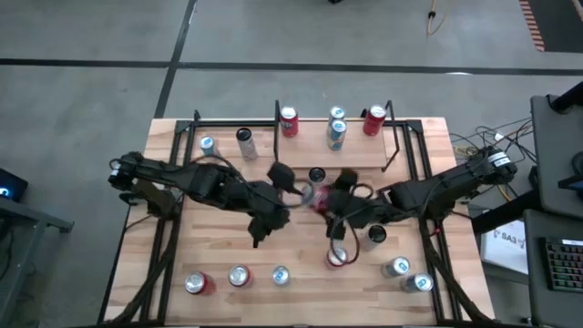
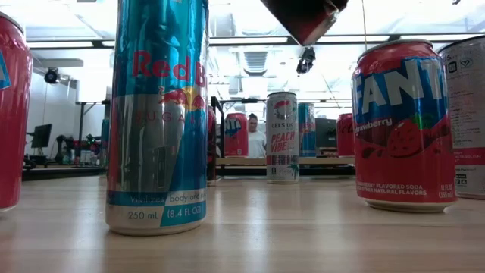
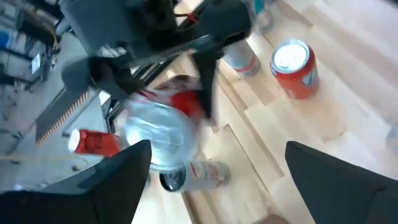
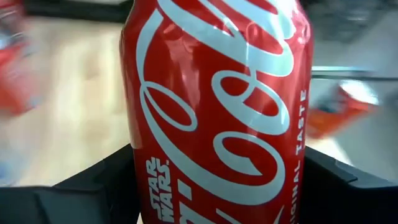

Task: Place canned beverage on shelf
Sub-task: Put the red soda can on the shelf

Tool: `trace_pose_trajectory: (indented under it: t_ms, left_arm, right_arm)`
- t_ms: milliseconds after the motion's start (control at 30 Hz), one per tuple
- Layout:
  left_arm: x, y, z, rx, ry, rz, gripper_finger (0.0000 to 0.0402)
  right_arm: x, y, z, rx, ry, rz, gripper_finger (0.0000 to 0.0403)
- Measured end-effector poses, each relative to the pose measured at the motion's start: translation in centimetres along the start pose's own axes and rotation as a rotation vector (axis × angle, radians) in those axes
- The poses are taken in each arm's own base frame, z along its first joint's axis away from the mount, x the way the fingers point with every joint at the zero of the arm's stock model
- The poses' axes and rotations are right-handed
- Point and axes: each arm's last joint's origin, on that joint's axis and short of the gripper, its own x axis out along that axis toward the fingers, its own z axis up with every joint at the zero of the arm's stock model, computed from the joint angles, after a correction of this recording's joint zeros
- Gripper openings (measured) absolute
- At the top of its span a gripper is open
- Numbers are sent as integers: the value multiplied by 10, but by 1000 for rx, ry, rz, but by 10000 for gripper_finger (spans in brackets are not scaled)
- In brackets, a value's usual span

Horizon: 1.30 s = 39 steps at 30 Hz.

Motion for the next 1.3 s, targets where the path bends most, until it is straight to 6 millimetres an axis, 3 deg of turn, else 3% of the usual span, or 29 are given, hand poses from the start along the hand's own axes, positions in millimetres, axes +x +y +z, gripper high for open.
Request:
trace_pose_trajectory:
  t_ms: [233, 433, 667, 800, 1000, 1300]
  left_arm:
    - [-18, 9, -20, -269, -103, 84, 346]
    - [-4, -2, -37, -406, -333, 292, 346]
    - [31, -26, -58, -519, -646, 435, 346]
    - [50, -35, -64, -563, -732, 469, 346]
    - [70, -39, -66, -662, -750, 510, 346]
    - [82, -41, -65, -704, -798, 544, 346]
  right_arm:
    - [-8, -2, -33, 69, -214, -278, 289]
    - [4, 4, -47, 140, -395, -360, 289]
    - [14, 15, -40, 102, -484, -390, 289]
    - [21, 22, -32, 68, -479, -403, 289]
    - [28, 29, -20, 54, -461, -451, 289]
    - [38, 37, -16, 25, -445, -463, 289]
